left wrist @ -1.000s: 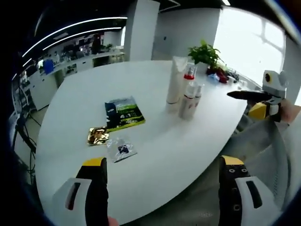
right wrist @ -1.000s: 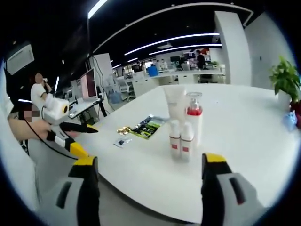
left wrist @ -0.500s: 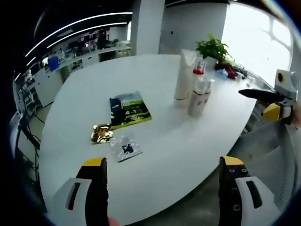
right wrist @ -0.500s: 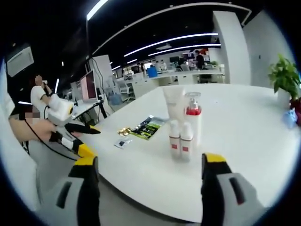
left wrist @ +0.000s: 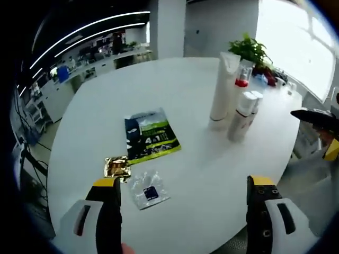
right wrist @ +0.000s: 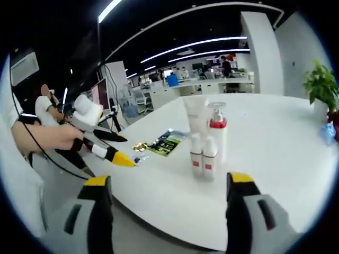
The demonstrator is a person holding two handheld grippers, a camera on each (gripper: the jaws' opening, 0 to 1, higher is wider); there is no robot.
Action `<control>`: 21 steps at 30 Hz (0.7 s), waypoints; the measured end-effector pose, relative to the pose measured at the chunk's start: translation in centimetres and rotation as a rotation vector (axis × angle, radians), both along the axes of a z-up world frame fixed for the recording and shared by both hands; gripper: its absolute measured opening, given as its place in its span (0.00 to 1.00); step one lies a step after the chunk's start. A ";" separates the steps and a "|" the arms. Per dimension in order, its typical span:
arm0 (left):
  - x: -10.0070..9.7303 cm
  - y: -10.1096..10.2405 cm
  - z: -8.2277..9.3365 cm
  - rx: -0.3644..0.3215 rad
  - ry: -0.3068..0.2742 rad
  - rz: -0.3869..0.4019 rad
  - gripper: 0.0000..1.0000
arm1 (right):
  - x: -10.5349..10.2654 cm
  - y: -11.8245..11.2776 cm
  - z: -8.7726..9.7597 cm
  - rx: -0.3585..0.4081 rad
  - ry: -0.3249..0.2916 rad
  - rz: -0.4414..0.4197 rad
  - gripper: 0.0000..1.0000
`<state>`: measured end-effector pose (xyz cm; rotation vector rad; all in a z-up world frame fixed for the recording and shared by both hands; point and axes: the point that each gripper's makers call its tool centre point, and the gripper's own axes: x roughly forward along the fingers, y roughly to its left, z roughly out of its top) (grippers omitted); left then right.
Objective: Arrange the skincare products in the storage area until every visible bottle or jar stands upright without overlapping.
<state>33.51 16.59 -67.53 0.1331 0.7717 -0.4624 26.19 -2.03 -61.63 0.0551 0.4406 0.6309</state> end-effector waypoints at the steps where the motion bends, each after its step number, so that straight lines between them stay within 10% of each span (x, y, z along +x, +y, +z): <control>1: 0.2 -0.1 -0.1 0.003 0.001 0.003 0.97 | 0.1 -0.1 0.0 0.003 0.003 -0.003 0.90; 21: 8.0 -0.2 -1.7 0.056 0.040 0.093 0.97 | 0.5 -0.9 0.0 0.008 0.007 -0.056 0.89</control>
